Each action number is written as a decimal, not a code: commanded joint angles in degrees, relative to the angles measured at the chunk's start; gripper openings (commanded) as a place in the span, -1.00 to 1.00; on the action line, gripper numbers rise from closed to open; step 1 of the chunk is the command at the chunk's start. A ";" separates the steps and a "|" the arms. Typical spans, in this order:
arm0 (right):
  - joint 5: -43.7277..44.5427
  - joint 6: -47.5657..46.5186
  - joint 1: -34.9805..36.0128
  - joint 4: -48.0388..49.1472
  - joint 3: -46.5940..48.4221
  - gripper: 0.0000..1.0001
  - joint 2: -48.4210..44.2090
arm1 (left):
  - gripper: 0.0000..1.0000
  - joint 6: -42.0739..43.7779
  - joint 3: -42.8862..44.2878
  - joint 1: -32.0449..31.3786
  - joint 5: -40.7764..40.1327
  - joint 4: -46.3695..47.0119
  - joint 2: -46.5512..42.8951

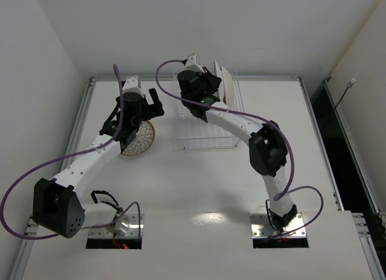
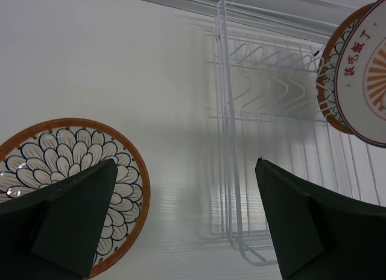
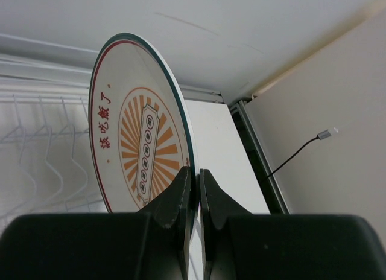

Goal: Load the plates into the dish rack

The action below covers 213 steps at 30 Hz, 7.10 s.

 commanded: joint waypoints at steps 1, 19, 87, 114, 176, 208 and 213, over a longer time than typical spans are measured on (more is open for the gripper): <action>0.11 -0.74 -0.30 2.65 2.38 -1.00 1.61 | 1.00 0.19 1.24 -0.38 -0.76 1.04 -0.64; -8.67 9.08 -3.20 -12.27 12.05 -0.94 11.02 | 1.00 0.72 1.24 -0.38 -0.76 1.04 -0.64; -68.72 49.27 7.78 -24.95 -10.51 0.41 -19.53 | 1.00 7.57 -3.34 -1.53 -25.83 -0.08 -12.87; -28.88 45.76 7.26 -37.61 -62.74 0.72 -78.80 | 0.98 11.70 12.75 -6.10 -8.57 -29.02 27.13; -22.57 50.06 7.78 -35.14 -69.69 0.72 -82.23 | -1.00 -18.13 37.52 0.49 34.99 29.23 24.19; -22.57 50.06 7.78 -35.67 -69.16 0.72 -81.26 | -1.00 -32.95 47.38 2.25 47.23 43.14 46.56; -22.57 50.06 7.78 -35.67 -69.16 0.72 -80.73 | -1.00 -29.96 45.53 2.25 44.51 40.41 44.62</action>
